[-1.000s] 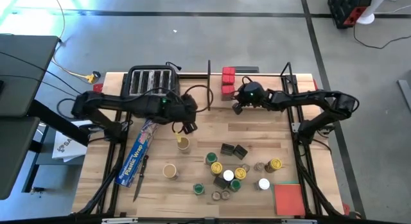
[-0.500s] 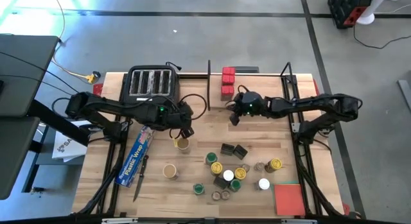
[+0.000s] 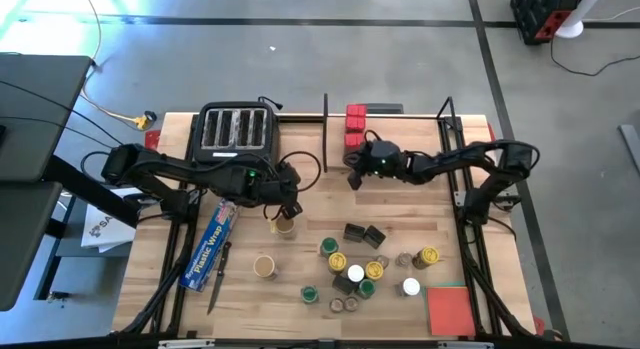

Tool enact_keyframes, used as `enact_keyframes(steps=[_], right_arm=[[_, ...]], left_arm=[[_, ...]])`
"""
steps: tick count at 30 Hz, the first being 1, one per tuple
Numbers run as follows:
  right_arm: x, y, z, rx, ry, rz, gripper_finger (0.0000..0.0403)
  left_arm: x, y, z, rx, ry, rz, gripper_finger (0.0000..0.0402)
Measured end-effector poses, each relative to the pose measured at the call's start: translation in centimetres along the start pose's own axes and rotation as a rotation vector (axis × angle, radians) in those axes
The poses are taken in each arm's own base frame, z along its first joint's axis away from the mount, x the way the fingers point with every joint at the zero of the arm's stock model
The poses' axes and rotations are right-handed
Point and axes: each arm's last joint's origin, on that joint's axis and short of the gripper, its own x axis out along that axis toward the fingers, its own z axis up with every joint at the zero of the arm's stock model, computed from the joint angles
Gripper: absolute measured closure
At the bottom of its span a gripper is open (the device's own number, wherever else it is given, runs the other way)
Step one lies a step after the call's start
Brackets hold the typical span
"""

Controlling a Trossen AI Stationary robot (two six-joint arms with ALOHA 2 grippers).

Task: Shelf spices
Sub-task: Put the red seasoning can on the shelf aligned with the other red seasoning can

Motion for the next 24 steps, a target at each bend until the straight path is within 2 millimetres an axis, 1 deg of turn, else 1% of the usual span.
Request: enact_keyframes(steps=[3, 6, 11, 19, 24], right_arm=[[0.5, -0.2, 0.2, 0.004, -0.005, -0.031, 0.0403], [0.7, -0.1, 0.8, 0.000, -0.028, -0.065, 0.0403], [0.8, 0.0, 1.4, -0.023, -0.048, -0.068, 0.0402], [0.8, -0.1, 1.5, -0.068, -0.048, -0.078, 0.0403], [0.9, -0.5, 1.6, -0.096, -0.051, -0.099, 0.0402]], left_arm=[[0.0, 0.0, 0.0, -0.002, -0.001, 0.001, 0.0401], [0.0, 0.0, 0.0, -0.003, -0.003, 0.001, 0.0401], [0.0, 0.0, 0.1, -0.006, -0.006, 0.000, 0.0401], [-0.1, -0.1, 0.0, -0.007, -0.007, -0.004, 0.0401], [-0.1, -0.1, 0.0, -0.008, -0.008, -0.005, 0.0401]])
